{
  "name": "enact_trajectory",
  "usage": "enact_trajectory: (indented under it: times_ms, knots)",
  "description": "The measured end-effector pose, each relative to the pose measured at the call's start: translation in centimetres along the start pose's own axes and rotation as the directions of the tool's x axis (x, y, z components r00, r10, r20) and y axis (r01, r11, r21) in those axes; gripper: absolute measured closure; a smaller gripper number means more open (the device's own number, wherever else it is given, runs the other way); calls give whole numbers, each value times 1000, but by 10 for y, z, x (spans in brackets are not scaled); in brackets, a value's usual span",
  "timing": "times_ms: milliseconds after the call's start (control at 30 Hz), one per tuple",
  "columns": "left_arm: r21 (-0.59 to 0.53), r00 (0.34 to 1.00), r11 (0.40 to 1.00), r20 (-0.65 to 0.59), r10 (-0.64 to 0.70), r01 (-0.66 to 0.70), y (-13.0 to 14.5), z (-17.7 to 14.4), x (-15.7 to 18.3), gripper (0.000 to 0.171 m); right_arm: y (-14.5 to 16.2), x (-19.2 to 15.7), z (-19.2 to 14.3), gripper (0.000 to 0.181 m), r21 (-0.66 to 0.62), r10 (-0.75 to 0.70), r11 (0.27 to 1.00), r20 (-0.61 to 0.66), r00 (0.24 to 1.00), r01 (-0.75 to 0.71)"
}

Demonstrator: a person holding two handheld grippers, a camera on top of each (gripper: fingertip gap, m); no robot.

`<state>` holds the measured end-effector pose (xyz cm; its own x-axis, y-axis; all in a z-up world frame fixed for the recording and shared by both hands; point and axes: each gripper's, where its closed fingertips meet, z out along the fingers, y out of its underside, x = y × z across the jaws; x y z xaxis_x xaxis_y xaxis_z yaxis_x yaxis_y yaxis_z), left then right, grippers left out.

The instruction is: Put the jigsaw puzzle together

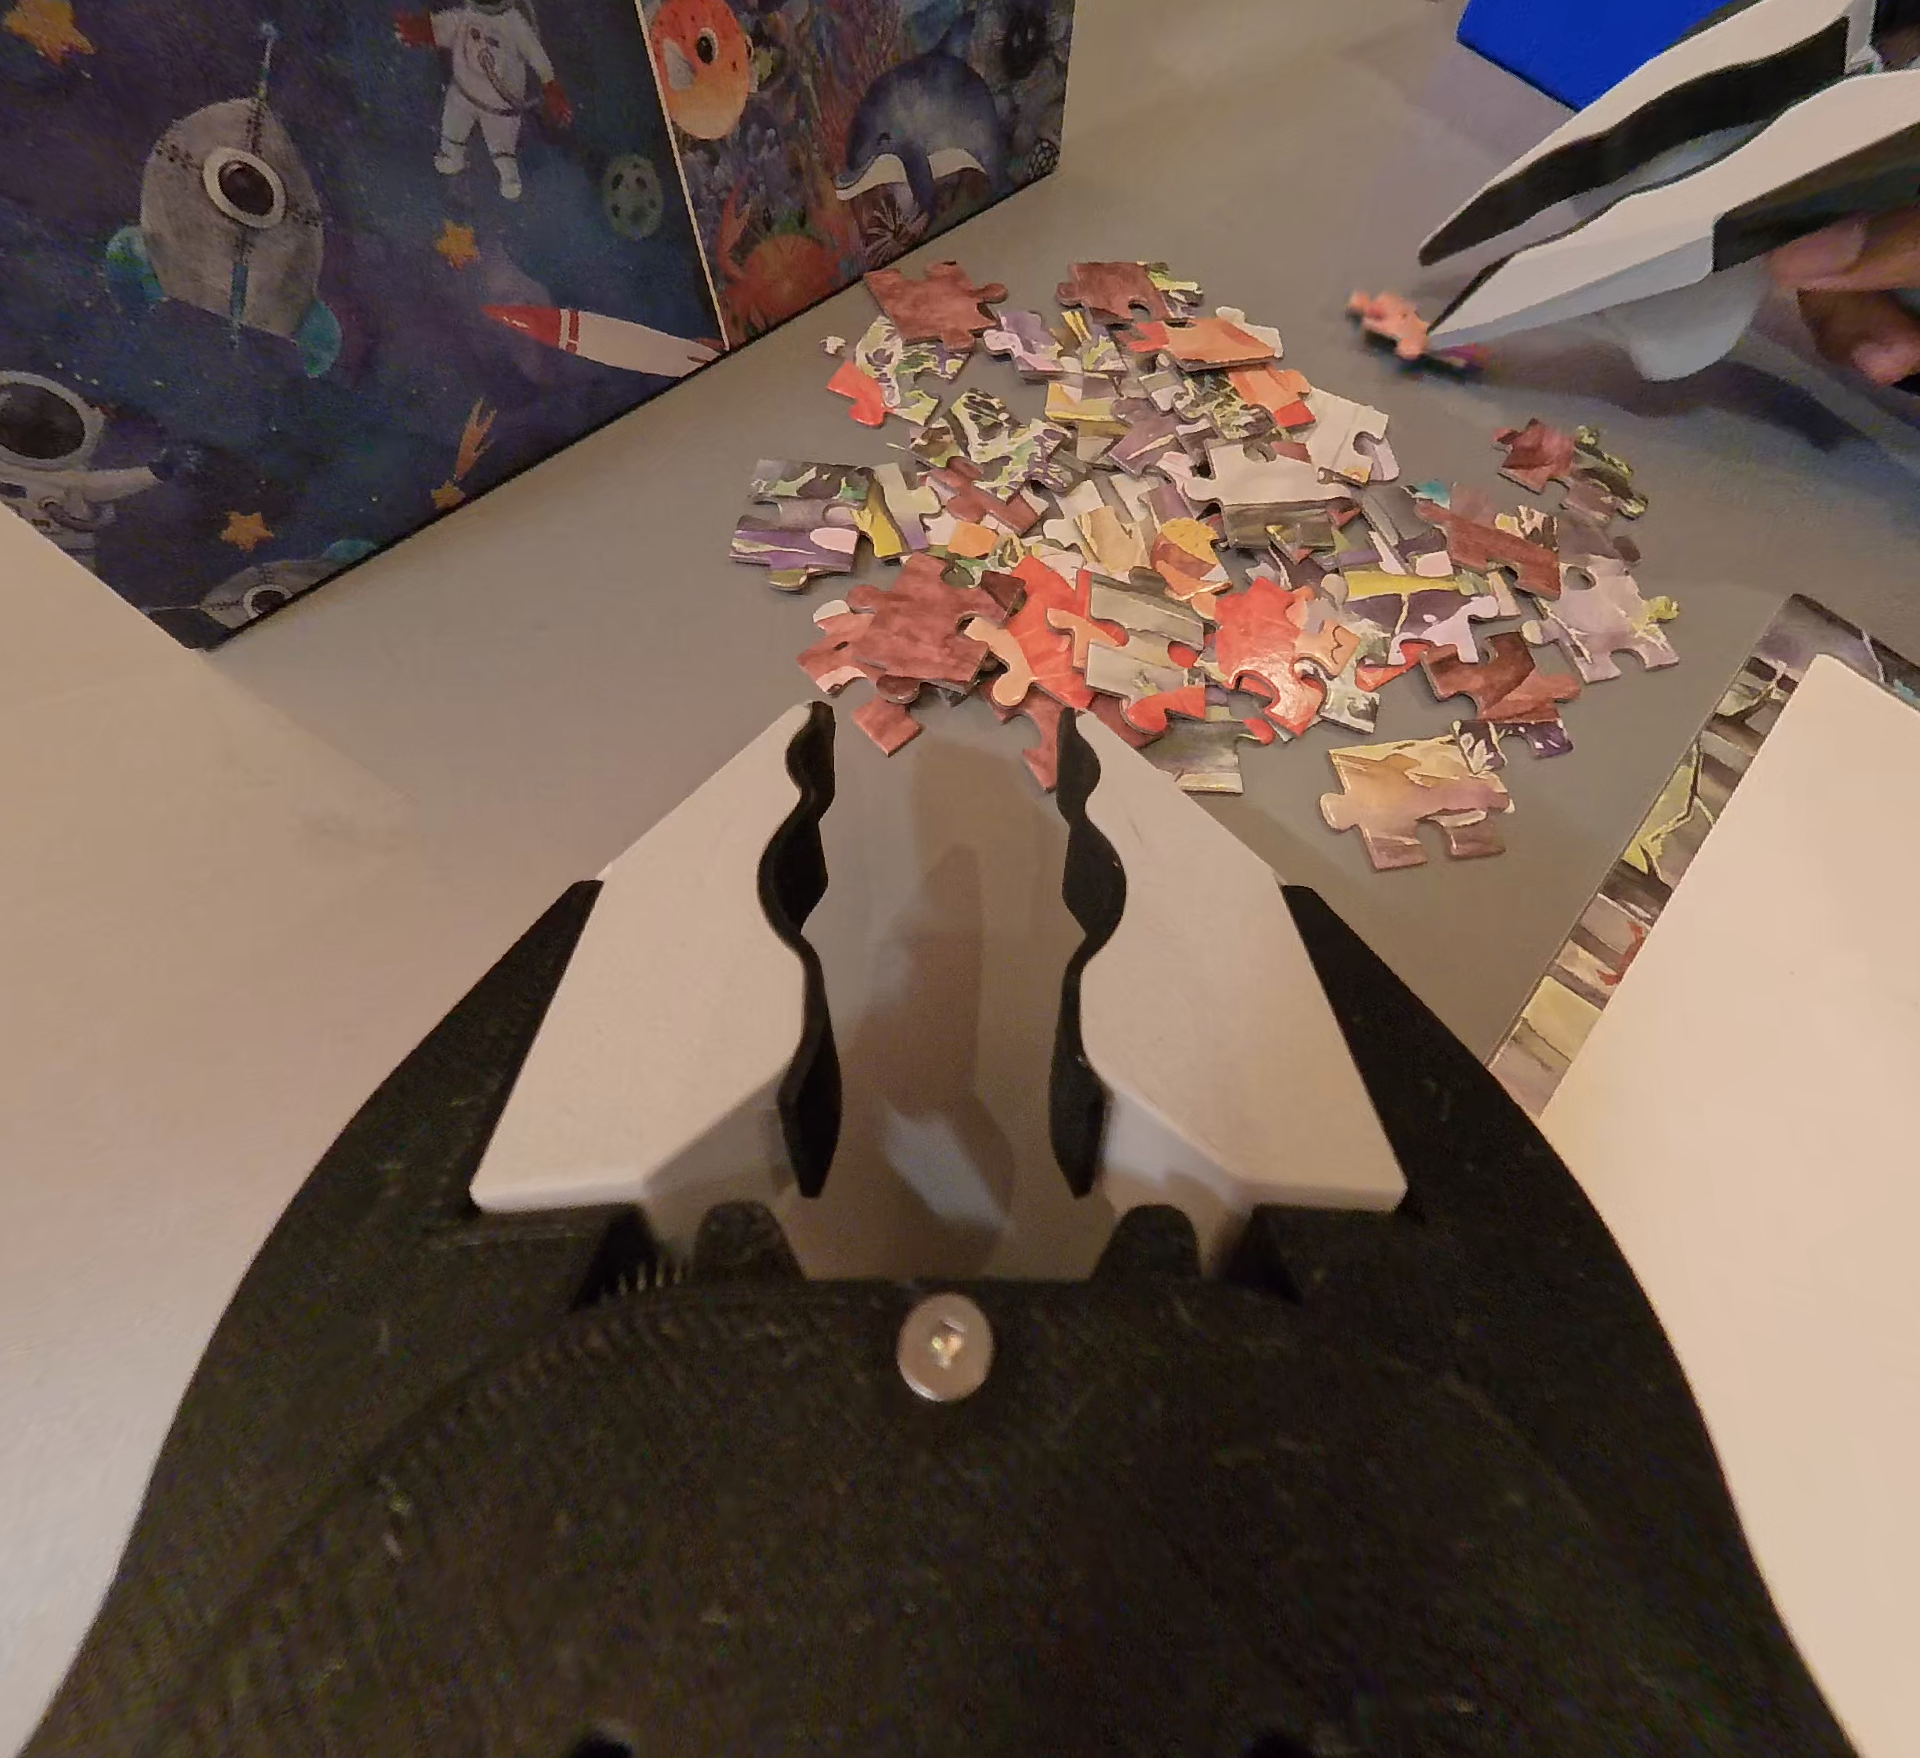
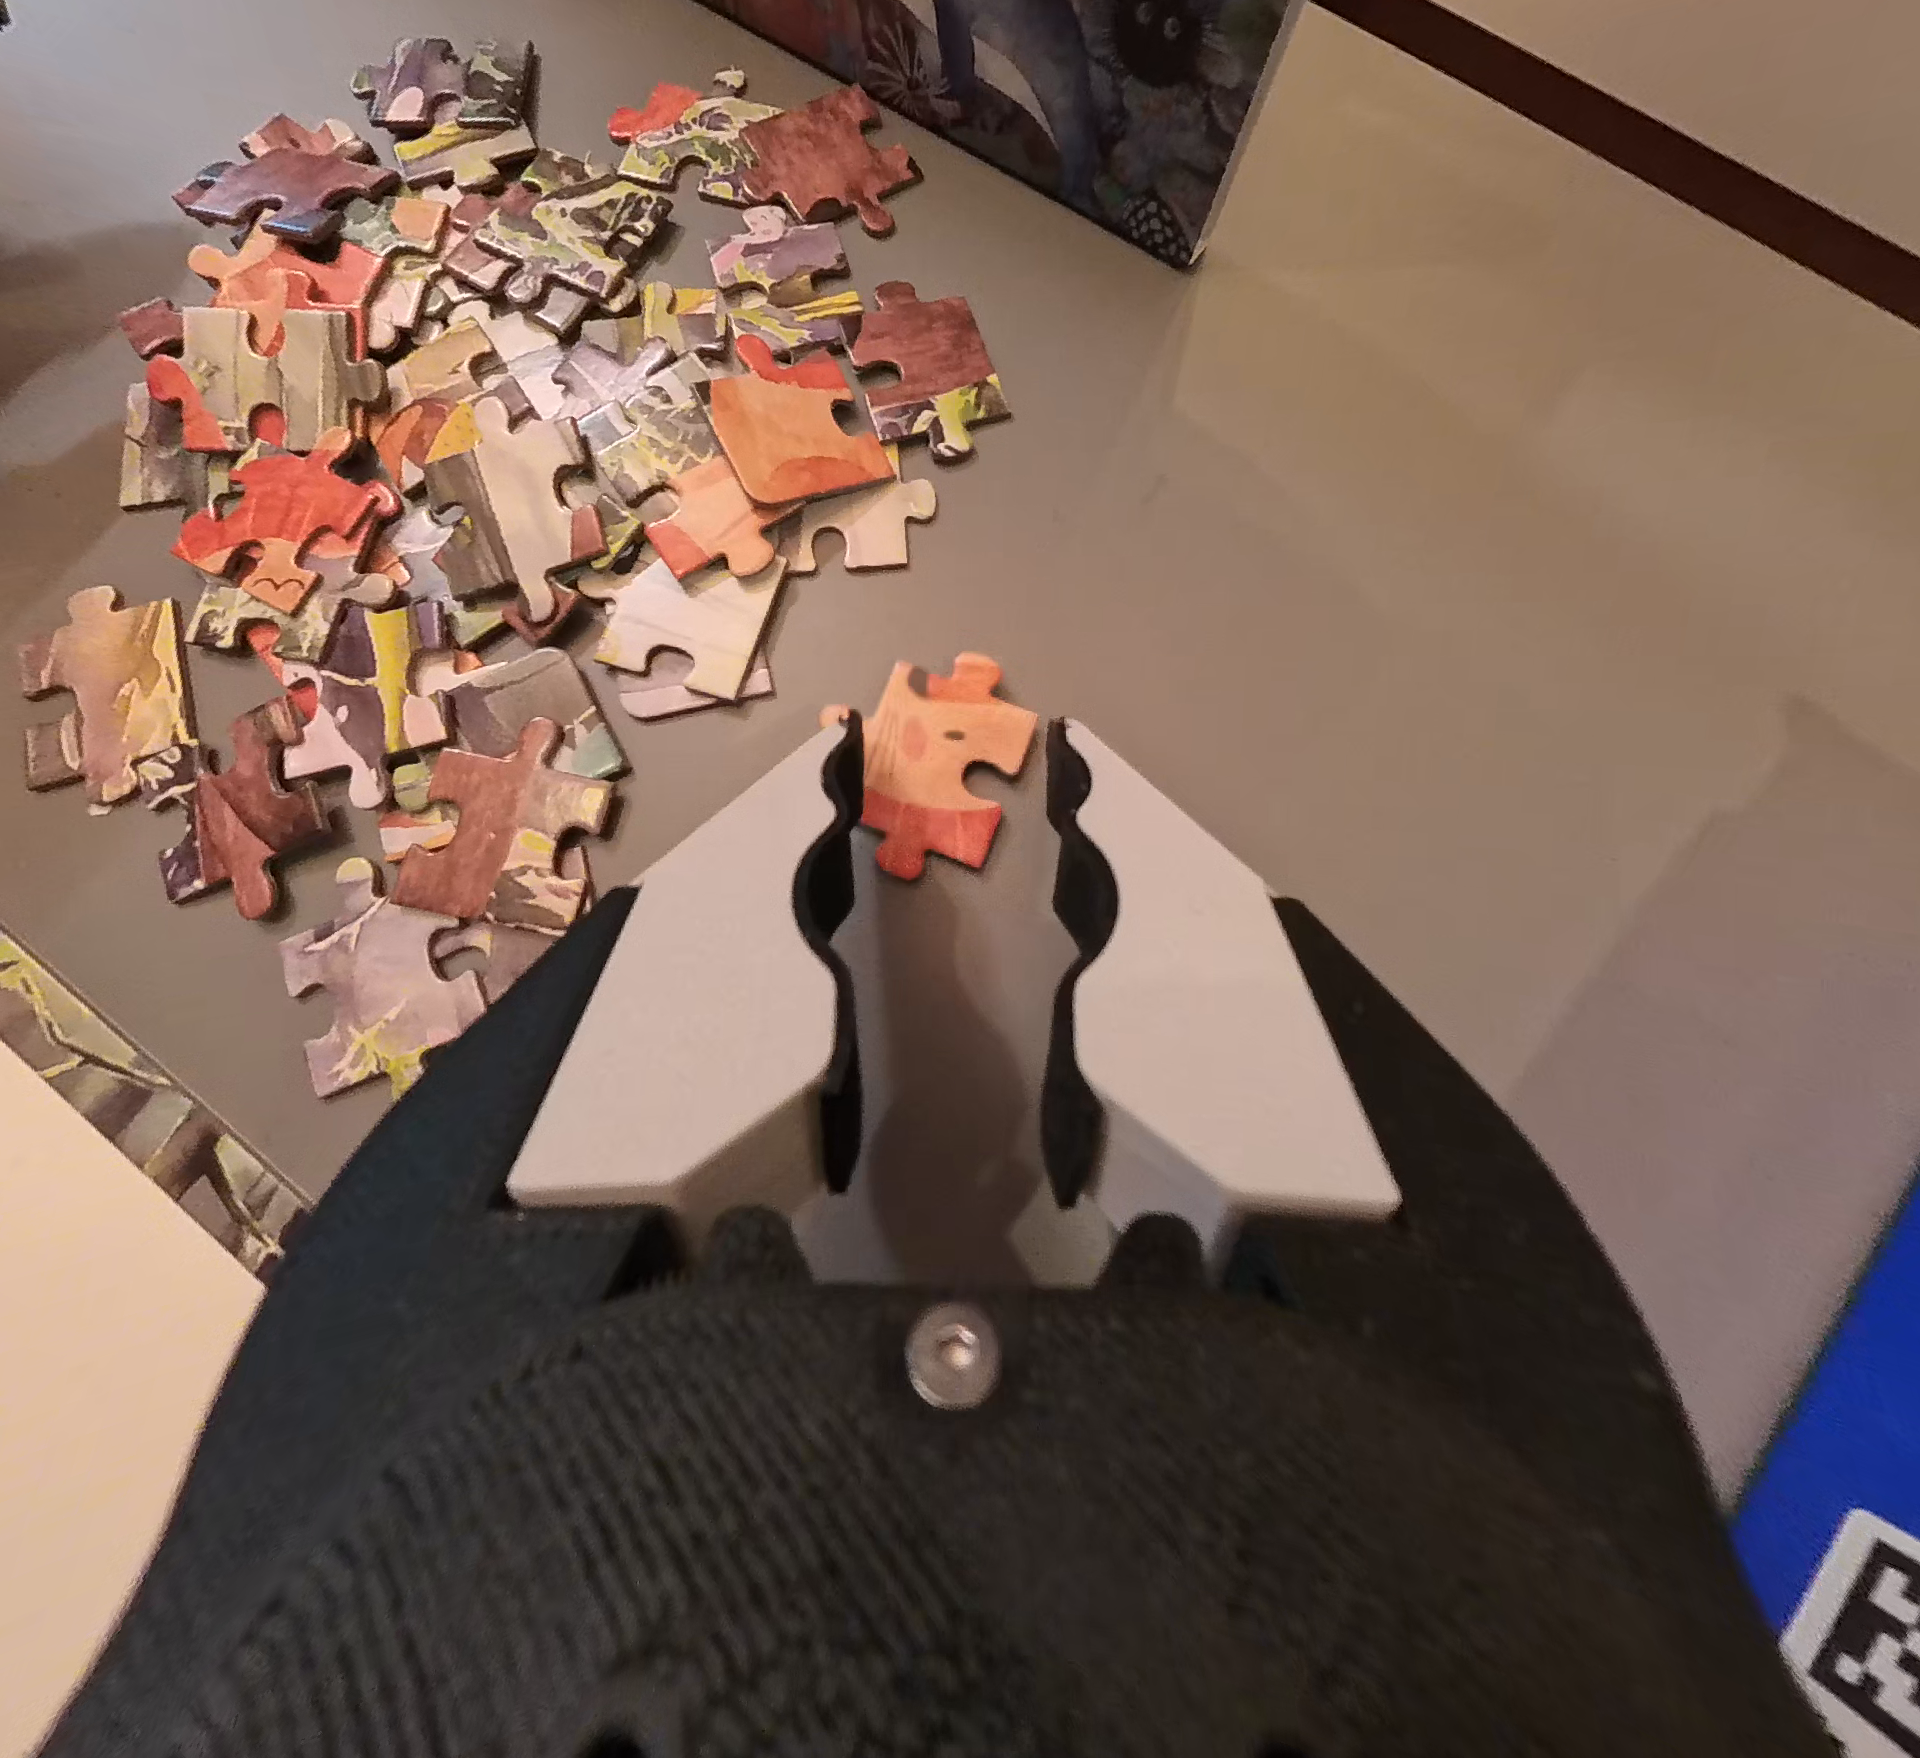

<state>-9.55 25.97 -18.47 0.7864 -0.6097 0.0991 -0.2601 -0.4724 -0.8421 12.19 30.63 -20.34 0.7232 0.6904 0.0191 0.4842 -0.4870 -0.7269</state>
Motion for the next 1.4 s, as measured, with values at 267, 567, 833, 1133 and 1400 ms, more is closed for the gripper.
enact_trajectory:
  times_ms: [267,567,833,1133,1400]
  knots:
    - [0,1000,1000,-2,-3,3,0,0,0,130,-5,9,-6,147,27,16,1000,-41,999,-15]
    - [-1,1000,1000,-2,-3,3,0,0,0,130,-6,13,-9,142,39,69,997,-40,997,-67]
    - [-2,1000,1000,2,7,-7,0,0,0,130,-11,17,-13,142,70,72,995,-67,995,-67]
    - [13,999,999,-21,-31,31,-1,-1,-1,130,-19,27,-20,141,124,92,989,-102,991,-79]
    - [6,1000,1000,-11,-6,7,-1,-1,1,130,-26,27,-26,141,160,81,985,-119,990,-61]
